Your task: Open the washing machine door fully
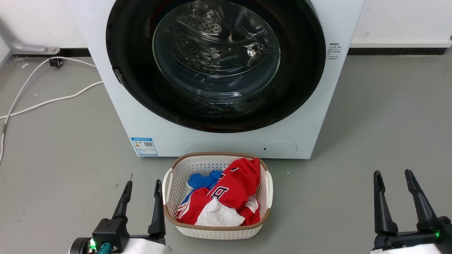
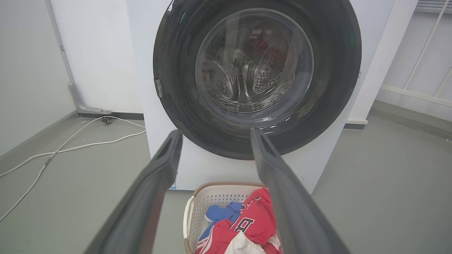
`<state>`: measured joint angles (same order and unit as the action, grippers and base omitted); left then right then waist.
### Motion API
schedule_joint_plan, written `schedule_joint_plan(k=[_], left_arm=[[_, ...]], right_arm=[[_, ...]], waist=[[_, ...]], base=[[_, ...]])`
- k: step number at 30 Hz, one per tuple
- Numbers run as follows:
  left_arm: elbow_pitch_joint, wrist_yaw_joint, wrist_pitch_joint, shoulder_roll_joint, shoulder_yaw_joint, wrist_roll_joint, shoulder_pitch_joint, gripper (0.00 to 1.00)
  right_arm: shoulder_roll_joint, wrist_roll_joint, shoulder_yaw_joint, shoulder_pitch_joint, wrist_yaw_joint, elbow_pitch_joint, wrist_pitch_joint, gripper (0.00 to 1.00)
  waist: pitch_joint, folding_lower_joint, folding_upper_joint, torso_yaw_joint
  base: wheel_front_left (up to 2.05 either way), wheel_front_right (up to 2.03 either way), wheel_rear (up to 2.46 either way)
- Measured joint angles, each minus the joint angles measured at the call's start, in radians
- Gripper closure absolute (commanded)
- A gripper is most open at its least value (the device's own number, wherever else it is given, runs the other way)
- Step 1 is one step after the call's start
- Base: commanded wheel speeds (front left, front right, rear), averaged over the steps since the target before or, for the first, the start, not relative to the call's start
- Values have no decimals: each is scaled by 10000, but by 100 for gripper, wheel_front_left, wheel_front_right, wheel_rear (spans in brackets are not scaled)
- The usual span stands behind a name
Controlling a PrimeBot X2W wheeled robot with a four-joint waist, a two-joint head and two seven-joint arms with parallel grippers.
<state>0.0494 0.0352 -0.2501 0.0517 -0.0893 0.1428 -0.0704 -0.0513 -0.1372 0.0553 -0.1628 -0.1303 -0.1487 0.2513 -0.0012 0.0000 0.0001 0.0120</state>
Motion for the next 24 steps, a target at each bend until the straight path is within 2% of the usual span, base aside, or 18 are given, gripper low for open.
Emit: schedule_joint_plan(k=[9, 24], left_arm=[[8, 90, -128, -6, -81, -270, -89, 0], [98, 140, -128, -6, -79, -157, -93, 0]], right_arm=[[0, 280, -10, -68, -6, -8, 121, 0], [0, -31, 35, -73, -6, 196, 121, 0]], waist=[[-8, 0, -1, 3], [7, 0, -1, 3]], base=[[0, 0, 0], [0, 0, 0]])
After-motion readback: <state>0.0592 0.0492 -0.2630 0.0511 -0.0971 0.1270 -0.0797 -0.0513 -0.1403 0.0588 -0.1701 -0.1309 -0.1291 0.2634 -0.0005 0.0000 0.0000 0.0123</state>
